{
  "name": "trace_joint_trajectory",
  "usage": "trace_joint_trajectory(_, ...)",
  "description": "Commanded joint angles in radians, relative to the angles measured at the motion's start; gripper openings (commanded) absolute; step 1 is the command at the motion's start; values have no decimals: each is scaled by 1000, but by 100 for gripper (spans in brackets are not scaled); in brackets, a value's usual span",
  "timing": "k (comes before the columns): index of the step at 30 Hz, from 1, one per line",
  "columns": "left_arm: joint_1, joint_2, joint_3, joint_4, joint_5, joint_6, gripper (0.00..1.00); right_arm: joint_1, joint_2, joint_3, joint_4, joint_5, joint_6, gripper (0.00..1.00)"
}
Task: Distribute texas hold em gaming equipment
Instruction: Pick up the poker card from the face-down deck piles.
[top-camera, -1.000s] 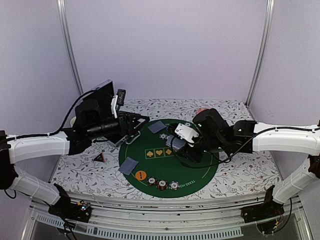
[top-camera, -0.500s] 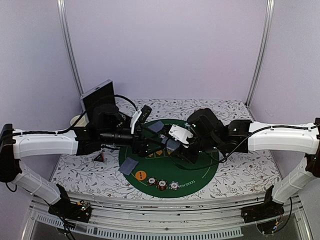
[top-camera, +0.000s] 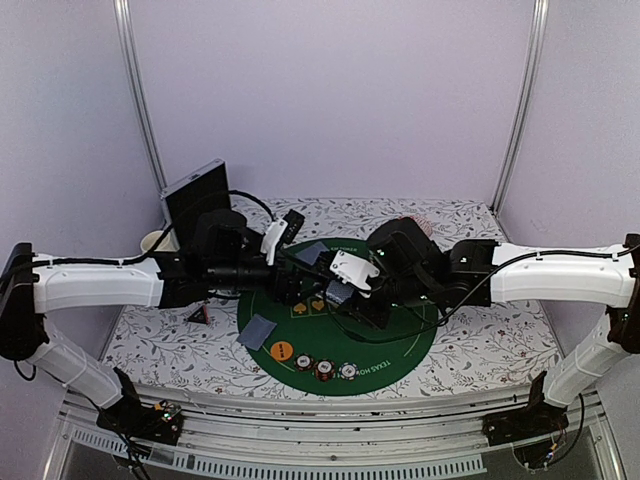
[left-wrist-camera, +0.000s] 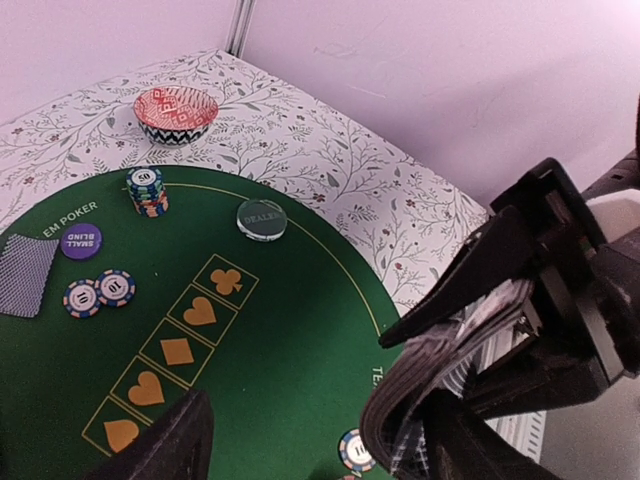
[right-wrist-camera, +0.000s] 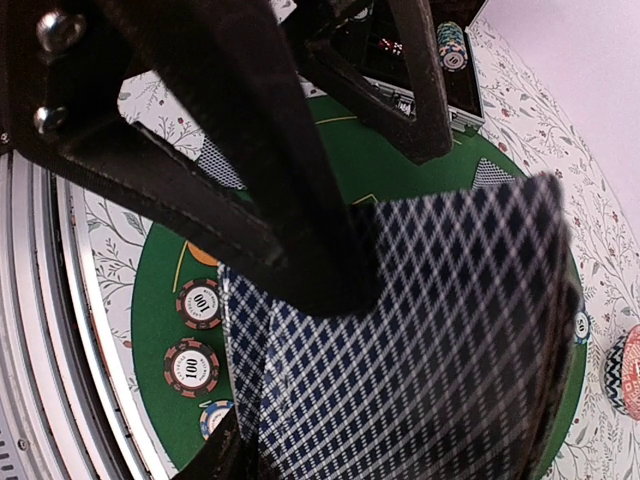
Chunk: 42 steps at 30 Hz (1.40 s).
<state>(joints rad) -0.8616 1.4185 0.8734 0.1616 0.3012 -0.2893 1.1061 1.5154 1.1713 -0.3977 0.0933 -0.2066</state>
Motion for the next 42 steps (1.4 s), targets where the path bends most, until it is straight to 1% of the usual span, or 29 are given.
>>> trace_joint_trajectory(1,-7,-51,-29,-11,-60,12,73,6,-18,15,11,-3,-10,43)
trace_joint_trajectory(10,-7,-84,-42,2,-14,25,73,6,-11,18,16,-3,-11,43)
trace_joint_trajectory(13,-7,-86,-44,13,18,23,69,6,-11,18,15,-3,-13,43)
trace_joint_trajectory(14,-7,-87,-46,18,26,24,66,6,-11,18,15,-3,-14,43)
trace_joint_trajectory(15,-7,-88,-47,20,28,24,60,6,-12,19,16,-3,-14,43)
trace_joint_trajectory(16,-8,-90,-48,21,28,23,54,6,-12,18,15,-2,-13,43)
trace_joint_trajectory(17,-8,-91,-48,21,25,23,43,6,-12,18,16,-1,-14,43)
trace_joint_trajectory(19,-8,-100,-52,21,23,25,34,6,-14,17,16,2,-13,43)
trace_joint_trajectory(21,-8,-107,-57,25,27,28,31,6,-13,16,16,2,-16,43)
trace_joint_trajectory(23,-7,-113,-60,23,31,30,24,6,-14,16,15,3,-16,43)
trace_joint_trajectory(27,-7,-129,-62,18,44,34,15,6,-14,15,14,8,-16,43)
trace_joint_trajectory(31,-8,-152,-71,15,55,33,1,6,-18,11,14,15,-17,43)
trace_joint_trajectory(32,-7,-157,-73,14,56,32,0,6,-20,10,14,18,-17,43)
trace_joint_trajectory(39,-7,-201,-94,52,91,6,0,6,-15,4,16,23,-18,43)
trace_joint_trajectory(42,-4,-210,-90,45,94,0,0,5,-16,3,16,29,-18,43)
